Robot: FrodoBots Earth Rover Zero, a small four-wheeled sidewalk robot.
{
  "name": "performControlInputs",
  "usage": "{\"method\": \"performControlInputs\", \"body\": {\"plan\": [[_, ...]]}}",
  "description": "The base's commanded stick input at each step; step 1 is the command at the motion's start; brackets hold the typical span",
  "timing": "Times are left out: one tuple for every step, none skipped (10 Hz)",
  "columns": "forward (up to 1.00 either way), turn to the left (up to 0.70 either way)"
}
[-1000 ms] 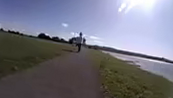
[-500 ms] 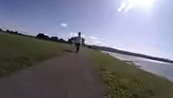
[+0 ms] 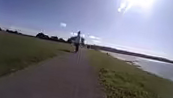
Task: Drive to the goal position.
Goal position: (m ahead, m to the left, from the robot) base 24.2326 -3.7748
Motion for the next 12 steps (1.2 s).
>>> {"method": "performControlInputs", "body": {"plan": [[0.5, 0.0], [0.5, 0.0], [0.5, 0.0], [0.5, 0.0], [0.5, 0.0], [0.5, 0.0], [0.5, 0.0], [0.5, 0.0], [0.5, 0.0], [0.5, 0.0], [0.5, 0.0], [0.5, 0.0]]}}
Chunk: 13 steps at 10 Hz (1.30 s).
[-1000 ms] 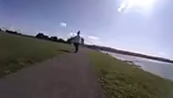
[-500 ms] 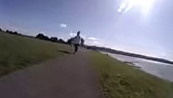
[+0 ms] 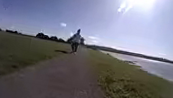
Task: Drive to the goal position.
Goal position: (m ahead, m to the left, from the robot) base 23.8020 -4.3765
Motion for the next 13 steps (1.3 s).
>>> {"method": "performControlInputs", "body": {"plan": [[0.5, 0.0], [0.5, 0.0], [0.5, 0.0], [0.5, 0.0], [0.5, 0.0], [0.5, 0.0], [0.5, 0.0], [0.5, 0.0], [0.5, 0.0], [0.5, 0.0], [0.5, 0.0], [0.5, 0.0], [0.5, 0.0]]}}
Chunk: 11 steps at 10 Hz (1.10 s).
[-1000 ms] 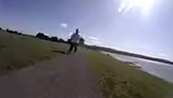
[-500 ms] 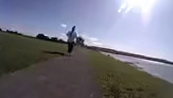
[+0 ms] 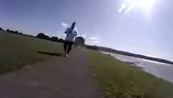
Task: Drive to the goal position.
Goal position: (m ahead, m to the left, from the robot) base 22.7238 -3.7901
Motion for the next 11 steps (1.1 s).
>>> {"method": "performControlInputs", "body": {"plan": [[0.5, 0.0], [0.5, 0.0], [0.5, 0.0], [0.5, 0.0], [0.5, 0.0], [0.5, 0.0], [0.5, 0.0], [0.5, 0.0], [0.5, 0.0], [0.5, 0.0], [0.5, 0.0]]}}
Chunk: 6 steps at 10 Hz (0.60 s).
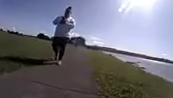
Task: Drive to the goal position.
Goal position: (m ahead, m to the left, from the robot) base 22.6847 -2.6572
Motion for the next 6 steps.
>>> {"method": "performControlInputs", "body": {"plan": [[0.5, 0.0], [0.5, 0.0], [0.5, 0.0], [0.5, 0.0], [0.5, 0.0], [0.5, 0.0]]}}
